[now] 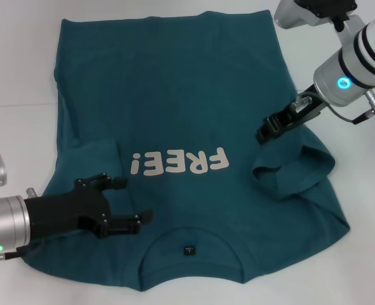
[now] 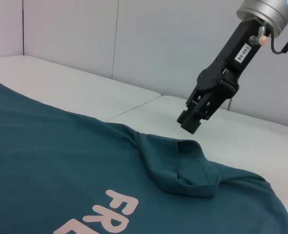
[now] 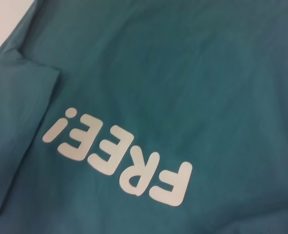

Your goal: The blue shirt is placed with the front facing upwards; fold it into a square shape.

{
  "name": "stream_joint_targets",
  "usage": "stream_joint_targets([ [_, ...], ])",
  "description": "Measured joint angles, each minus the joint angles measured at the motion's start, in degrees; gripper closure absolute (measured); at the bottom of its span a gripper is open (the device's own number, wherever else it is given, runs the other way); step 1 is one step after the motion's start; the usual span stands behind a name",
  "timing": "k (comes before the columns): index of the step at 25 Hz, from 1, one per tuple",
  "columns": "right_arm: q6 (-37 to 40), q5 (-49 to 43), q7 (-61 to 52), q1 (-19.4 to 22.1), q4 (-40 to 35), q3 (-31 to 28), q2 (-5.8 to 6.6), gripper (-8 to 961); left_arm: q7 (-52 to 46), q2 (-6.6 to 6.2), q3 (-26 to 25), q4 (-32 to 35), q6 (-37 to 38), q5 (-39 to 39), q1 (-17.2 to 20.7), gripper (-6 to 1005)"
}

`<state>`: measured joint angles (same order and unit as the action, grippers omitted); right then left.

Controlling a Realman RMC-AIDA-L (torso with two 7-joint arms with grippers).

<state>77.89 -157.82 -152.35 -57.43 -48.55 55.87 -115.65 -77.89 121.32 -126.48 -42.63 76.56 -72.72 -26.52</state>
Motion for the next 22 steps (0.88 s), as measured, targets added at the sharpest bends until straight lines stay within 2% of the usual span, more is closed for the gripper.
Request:
stream_joint_targets([
  [4,-0.16,-0.26,-0.54,0.74,-0.50,-0.21,0.45,647,-0.08,-0.02,0.00,0.00,0.00,0.17,-0.28,49],
  [9,-3.70,-3.17,1.60,3.69,-1.04,0.35,1.43,533,-0.05,-0.03,0.00,0.00,0.00,0.02,-0.35,50],
  [15,-6.58,-7.99,6.97,7.18,-4.13,0.47,1.49,397,0.00,0.04,0.00,0.00,-0.13,-0.14,-0.37,49],
  [17,-6.90,-9.19,9.32,7.59,-4.32,0.45,1.52,194,0.00,0.04,0.00,0.00,-0.15,-0.15,-0.37,49],
  [22,-8.98,-10.00,11.79,7.88,-3.64,1.39,0.95,195,0.00,0.06,0.00,0.05,-0.50,-0.20,-0.38,50],
])
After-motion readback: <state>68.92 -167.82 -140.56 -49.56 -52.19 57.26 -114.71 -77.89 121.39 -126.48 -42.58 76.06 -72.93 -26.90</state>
